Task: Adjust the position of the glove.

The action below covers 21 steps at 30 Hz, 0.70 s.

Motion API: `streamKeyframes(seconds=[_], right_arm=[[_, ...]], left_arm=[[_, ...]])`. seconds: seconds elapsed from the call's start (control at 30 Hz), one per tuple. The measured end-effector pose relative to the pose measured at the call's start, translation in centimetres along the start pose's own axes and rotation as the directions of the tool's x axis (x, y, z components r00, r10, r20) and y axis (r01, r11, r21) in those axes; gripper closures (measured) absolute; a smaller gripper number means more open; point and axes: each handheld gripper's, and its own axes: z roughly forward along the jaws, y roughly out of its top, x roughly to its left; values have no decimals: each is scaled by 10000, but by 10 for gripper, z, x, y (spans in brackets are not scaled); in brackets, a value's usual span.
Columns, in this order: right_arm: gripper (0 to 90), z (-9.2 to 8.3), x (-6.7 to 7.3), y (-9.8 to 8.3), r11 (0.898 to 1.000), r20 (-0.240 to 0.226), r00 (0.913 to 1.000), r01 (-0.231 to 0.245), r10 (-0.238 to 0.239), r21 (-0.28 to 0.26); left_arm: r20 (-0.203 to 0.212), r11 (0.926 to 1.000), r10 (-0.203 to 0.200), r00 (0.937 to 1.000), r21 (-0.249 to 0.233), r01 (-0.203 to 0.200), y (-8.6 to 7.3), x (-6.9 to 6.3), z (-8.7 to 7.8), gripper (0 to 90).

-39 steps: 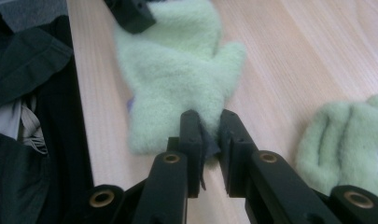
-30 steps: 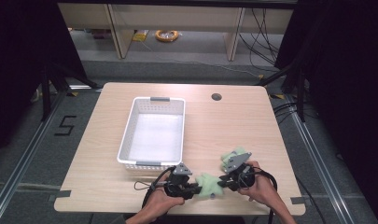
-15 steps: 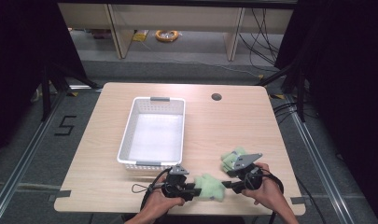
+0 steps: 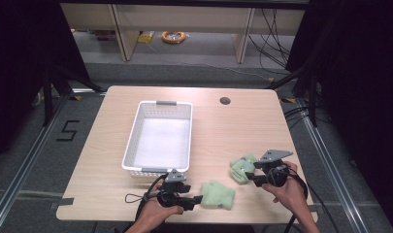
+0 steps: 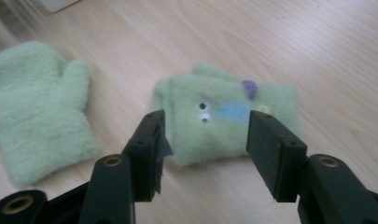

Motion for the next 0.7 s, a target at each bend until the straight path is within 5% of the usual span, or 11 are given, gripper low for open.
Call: streamKeyframes(seconds=[0.33, 0.43, 0.53, 0.6, 0.7], right_arm=[[511, 15, -12, 3, 9996, 86, 9997, -217, 215, 167], [530, 21, -12, 6, 9960, 26, 9968, -799, 799, 396], [532, 25, -15, 7, 9988, 95, 9991, -420, 417, 268], [536, 28, -14, 9, 9951, 43, 9962, -873, 872, 470], [562, 35, -17, 9, 9973, 71, 9984, -561, 558, 484]], left_arm=[[-193, 9998, -185, 9996, -14, 185, -9, 11, -11, 289], [-222, 10000, -9, 9998, -25, 8, -12, 11, -13, 272], [-388, 9992, 385, 9985, 94, -382, -16, 11, -14, 265], [-299, 9997, 236, 9993, 77, -233, -19, 10, -12, 255], [-183, 9996, 182, 9997, 225, -177, -24, 8, -10, 229]])
